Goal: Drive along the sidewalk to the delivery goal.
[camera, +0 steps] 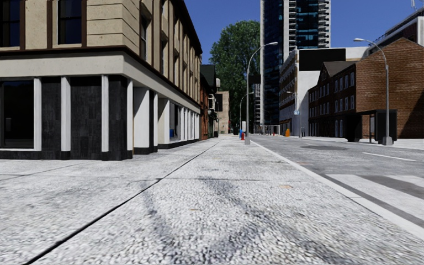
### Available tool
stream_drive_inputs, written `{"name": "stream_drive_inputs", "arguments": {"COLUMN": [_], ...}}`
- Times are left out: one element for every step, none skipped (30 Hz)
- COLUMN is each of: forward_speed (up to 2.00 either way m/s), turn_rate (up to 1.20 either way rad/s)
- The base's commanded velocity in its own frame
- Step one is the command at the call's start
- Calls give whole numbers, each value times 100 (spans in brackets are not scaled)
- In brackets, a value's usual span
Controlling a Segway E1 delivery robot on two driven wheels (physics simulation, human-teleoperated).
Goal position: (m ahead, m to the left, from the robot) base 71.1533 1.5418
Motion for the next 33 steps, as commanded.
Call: {"name": "stream_drive_inputs", "arguments": {"forward_speed": [75, 75, 75, 75, 75, 76, 78, 79, 79, 79, 83, 102, 131, 131, 171, 200, 200, 200, 200, 200, 200, 200, 200, 200, 200, 200, 200, 200, 200, 200, 200, 200, 200], "turn_rate": [0, 0, 0, 0, 0, 0, 0, 0, 0, 0, 0, 0, 0, 0, 0, 0, 0, 0, 0, 0, 0, 0, 0, 0, 0, 0, 0, 0, 0, 0, 0, 0, 0]}}
